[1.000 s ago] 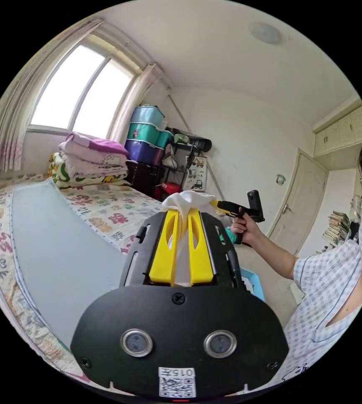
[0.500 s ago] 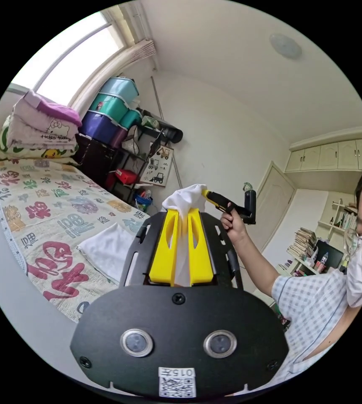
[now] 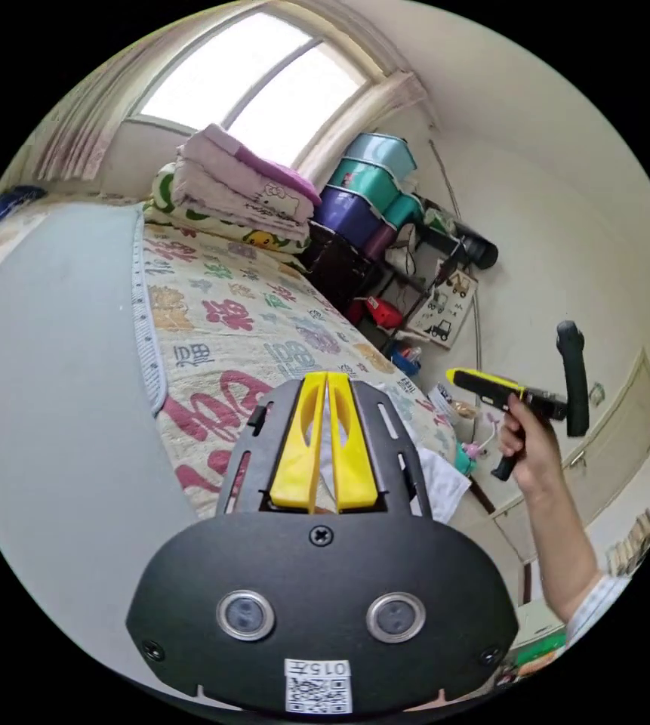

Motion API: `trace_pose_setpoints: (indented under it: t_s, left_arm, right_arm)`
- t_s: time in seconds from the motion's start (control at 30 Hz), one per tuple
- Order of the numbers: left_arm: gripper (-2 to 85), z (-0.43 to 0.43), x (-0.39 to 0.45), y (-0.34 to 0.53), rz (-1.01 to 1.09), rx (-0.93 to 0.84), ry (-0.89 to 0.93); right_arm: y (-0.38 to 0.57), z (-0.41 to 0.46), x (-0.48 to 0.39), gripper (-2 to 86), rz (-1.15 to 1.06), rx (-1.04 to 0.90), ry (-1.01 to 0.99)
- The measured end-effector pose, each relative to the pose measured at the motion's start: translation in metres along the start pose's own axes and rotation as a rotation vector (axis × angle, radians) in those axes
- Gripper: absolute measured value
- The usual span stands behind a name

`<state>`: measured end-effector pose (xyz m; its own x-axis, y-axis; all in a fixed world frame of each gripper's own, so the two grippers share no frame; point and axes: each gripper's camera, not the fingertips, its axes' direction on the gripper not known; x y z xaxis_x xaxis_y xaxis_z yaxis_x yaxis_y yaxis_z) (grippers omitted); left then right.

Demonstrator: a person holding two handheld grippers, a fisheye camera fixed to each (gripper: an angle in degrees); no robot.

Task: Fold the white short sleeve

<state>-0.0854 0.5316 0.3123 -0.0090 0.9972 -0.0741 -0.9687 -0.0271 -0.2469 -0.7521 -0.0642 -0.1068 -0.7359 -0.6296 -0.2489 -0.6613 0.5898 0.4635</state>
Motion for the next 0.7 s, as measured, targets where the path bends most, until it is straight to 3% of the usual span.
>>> trace_pose_setpoints:
  t_s: [0.23,0.47,0.7]
  left_arm:
    - [-0.9,-0.181,-0.057,0.087,-0.361,0.172,0.085]
    - [-0.9,-0.334,-0.131,0.194,-0.660,0.285,0.059]
    - [-0.9,-0.407,-0.177,0.257,-0.822,0.361,0.091]
  right_arm:
    - [0.124,0.009,-0.196,1.1,-0.223,0.046,-0.111]
    - [0.235,0.056,-0.356,-0.9,-0.434,0.161,0.214]
    - [0.304,0.126,-0.448,-1.0,-0.696,0.291,0.404]
